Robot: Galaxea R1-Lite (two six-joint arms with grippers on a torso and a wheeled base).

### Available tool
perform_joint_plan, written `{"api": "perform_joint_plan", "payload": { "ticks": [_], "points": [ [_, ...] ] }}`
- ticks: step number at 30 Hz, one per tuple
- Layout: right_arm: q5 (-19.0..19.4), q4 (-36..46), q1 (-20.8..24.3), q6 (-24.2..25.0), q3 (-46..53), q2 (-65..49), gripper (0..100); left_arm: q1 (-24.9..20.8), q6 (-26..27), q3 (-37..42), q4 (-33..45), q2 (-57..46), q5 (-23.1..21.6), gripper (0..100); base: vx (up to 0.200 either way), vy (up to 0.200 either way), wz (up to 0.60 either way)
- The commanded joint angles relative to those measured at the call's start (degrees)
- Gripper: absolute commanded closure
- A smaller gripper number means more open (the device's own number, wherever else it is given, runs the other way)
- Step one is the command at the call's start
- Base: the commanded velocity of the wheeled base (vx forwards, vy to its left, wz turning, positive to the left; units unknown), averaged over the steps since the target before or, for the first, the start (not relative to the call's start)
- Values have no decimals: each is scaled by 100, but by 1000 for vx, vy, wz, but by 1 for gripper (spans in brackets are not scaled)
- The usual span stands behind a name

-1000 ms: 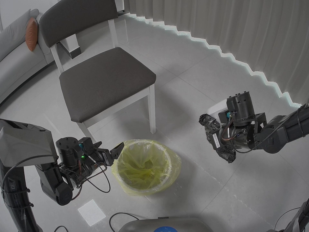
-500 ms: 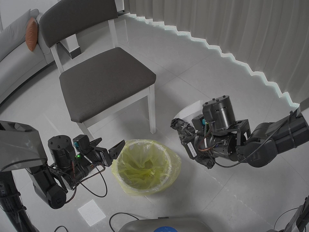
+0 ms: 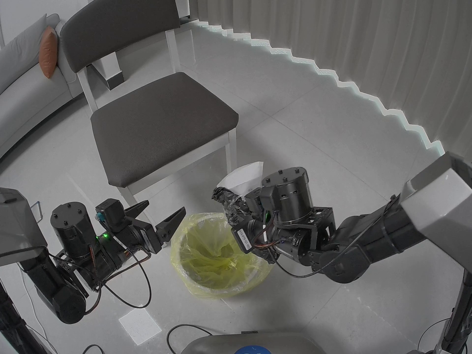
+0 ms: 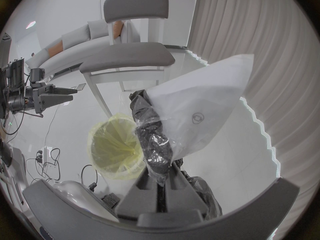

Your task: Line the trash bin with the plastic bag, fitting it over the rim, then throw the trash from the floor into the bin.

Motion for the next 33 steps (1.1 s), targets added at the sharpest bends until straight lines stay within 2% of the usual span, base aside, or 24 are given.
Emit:
{"api": "perform_joint_plan", "payload": {
  "ticks": [1, 9, 18, 19, 22, 24, 33],
  "points": [
    [7, -250, 140, 1, -144, 557, 100, 38, 10, 91, -69, -438, -98, 0, 0, 0, 0],
    [201, -1295, 175, 1, -364, 1207, 100, 240, 194, 152, -61, -807, -239, 0, 0, 0, 0],
    [236, -1691, 263, 1, -610, 1638, 100, 231, 203, 170, -61, -869, -247, 0, 0, 0, 0],
    [288, -1770, 263, 1, -645, 1690, 100, 231, 203, 170, -61, -869, -247, 0, 0, 0, 0],
    [763, -2420, 245, -69, -725, 1919, 100, 231, 203, 179, -61, -869, -274, 0, 0, 0, 0],
    [860, -2658, 219, -96, -804, 2095, 100, 231, 203, 196, -61, -869, -300, 0, 0, 0, 0],
    [921, -2842, 184, -157, -953, 2367, 100, 205, 212, 240, -61, -869, -327, 0, 0, 0, 0]
  ]
}}
